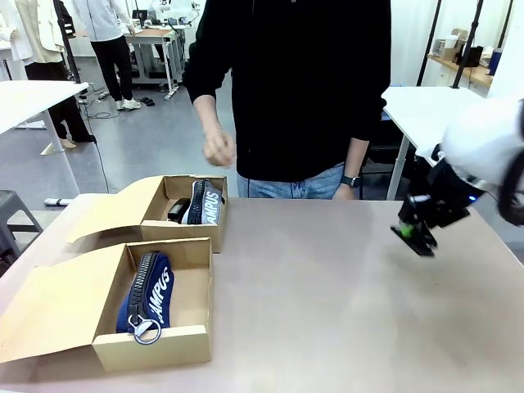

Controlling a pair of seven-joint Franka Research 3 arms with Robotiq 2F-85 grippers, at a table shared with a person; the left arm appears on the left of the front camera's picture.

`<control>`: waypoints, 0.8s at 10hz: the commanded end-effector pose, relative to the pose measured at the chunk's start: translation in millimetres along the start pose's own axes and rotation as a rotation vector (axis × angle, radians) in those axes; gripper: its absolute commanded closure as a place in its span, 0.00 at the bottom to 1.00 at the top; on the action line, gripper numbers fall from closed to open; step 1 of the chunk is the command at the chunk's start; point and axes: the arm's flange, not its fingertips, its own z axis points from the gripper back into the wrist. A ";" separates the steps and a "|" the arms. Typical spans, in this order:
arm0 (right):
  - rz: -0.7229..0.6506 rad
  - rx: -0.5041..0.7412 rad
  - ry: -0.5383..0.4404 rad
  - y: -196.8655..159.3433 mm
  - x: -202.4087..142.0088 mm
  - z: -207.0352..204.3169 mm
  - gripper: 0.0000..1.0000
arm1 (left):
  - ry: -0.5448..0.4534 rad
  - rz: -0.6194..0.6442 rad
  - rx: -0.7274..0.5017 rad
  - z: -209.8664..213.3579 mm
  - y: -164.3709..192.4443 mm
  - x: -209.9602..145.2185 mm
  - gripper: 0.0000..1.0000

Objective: Place items inside the box.
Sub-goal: Pick up a Pencil pouch or Stapler and place it inside the Mailer Box closest to the robot.

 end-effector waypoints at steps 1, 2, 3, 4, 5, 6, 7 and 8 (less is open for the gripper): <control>0.242 -0.011 0.042 47.7 -76.2 54.8 1.00 | -0.012 -0.017 -0.028 -0.7 0.5 0.5 0.00; 0.303 0.031 0.044 56.2 -89.5 47.5 1.00 | -0.012 -0.017 -0.028 -0.7 0.5 0.5 0.00; 0.296 0.159 0.038 48.6 -75.0 39.2 1.00 | -0.012 -0.017 -0.028 -0.7 0.5 0.5 0.00; 0.204 0.004 0.078 52.4 -67.0 41.2 1.00 | -0.012 -0.017 -0.028 -0.7 0.5 0.5 0.00; 0.204 0.004 0.078 52.4 -67.0 41.2 1.00 | -0.012 -0.017 -0.028 -0.7 0.5 0.5 0.00; 0.276 0.053 0.062 69.8 -74.6 57.1 0.69 | -0.012 -0.017 -0.028 -0.7 0.5 0.5 0.00; 0.282 0.078 0.023 115.3 -69.3 40.9 0.69 | -0.012 -0.017 -0.028 -0.7 0.5 0.5 0.00; 0.263 0.099 -0.027 177.0 -69.1 35.3 0.69 | -0.012 -0.017 -0.028 -0.7 0.5 0.5 0.00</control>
